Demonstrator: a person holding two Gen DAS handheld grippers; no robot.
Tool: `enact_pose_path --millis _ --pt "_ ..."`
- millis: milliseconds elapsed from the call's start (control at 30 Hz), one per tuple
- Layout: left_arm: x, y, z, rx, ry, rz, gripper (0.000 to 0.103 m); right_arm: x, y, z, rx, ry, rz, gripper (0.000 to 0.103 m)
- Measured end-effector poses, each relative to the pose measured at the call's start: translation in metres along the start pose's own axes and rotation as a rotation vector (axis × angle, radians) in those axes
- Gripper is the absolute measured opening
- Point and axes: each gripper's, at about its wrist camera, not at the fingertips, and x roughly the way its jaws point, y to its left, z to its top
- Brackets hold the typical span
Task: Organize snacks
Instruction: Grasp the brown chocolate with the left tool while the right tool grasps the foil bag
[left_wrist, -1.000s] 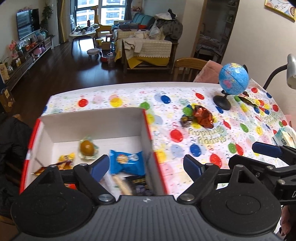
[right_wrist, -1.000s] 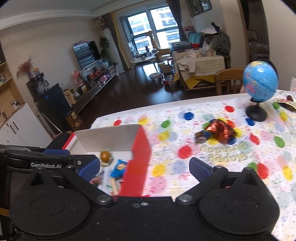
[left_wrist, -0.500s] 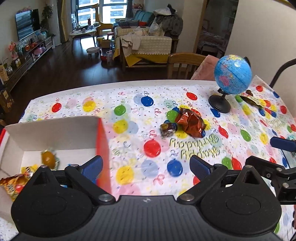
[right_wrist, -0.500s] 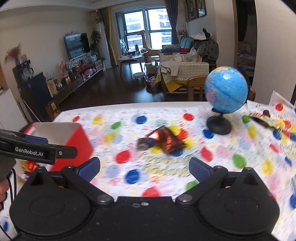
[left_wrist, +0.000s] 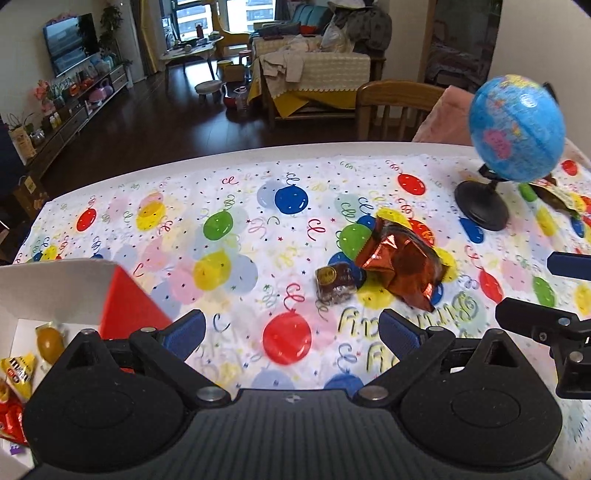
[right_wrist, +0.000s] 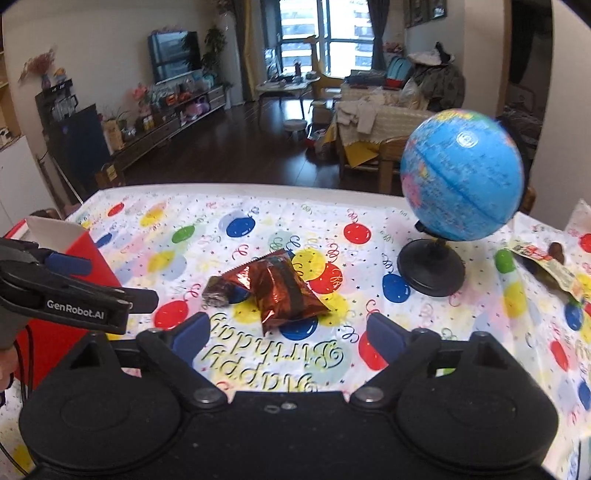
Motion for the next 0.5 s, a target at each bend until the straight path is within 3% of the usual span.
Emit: enact_pose_path --millis 500 --pt "0.077 -0.01 0.018 -0.044 0.069 0.004 0.1 0.087 -0.027 0.028 0.13 0.094 0.129 0.081"
